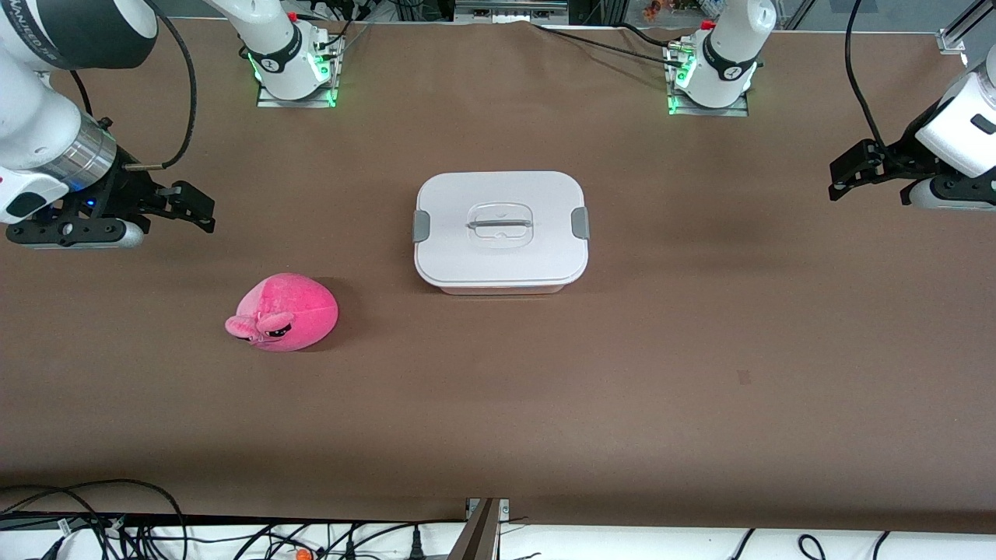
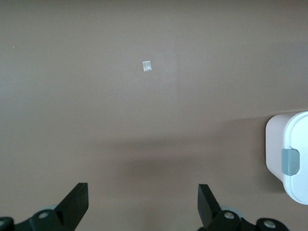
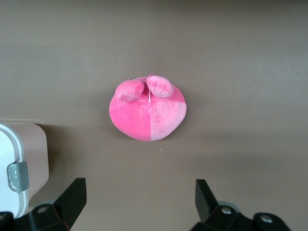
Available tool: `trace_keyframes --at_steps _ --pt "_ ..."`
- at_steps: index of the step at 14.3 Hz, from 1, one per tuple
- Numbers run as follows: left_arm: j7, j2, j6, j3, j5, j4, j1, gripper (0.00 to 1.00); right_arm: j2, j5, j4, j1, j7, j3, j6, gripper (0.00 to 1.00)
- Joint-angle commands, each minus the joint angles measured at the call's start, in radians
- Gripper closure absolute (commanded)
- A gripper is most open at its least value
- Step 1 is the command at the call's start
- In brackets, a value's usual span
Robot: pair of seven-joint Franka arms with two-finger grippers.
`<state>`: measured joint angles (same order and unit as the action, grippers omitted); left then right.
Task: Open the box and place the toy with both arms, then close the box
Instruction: 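Move the left gripper from rest toward the white box lid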
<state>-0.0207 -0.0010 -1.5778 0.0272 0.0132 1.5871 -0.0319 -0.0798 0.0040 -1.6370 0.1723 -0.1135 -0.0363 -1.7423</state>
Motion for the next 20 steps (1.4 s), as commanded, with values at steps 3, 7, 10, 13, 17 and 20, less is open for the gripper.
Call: trace_keyframes --at_steps 3,7,10,13,17,20 --pt "-0.001 0.018 0.041 0.000 0.005 -0.042 -0.011 0.00 -0.012 -0.013 0.023 0.003 -0.008 0.003 -0.016 0.00" --pt "-0.001 0.018 0.042 0.010 0.013 -0.042 -0.014 0.00 -0.029 -0.013 0.023 0.003 -0.009 0.003 -0.022 0.00" --pt "-0.004 0.018 0.074 0.014 0.011 -0.042 -0.014 0.00 -0.018 -0.013 0.023 0.000 -0.002 -0.002 -0.010 0.00" --pt "0.001 0.024 0.094 0.016 0.002 -0.039 -0.014 0.00 0.017 -0.013 0.026 0.000 0.006 -0.042 0.078 0.00" --pt "0.008 0.059 0.168 0.057 -0.057 -0.038 -0.035 0.00 0.032 -0.015 0.025 0.013 0.003 -0.020 0.130 0.00" --pt "0.080 0.130 0.183 0.129 -0.062 -0.044 -0.118 0.00 0.032 -0.015 0.025 0.023 -0.006 -0.010 0.127 0.00"
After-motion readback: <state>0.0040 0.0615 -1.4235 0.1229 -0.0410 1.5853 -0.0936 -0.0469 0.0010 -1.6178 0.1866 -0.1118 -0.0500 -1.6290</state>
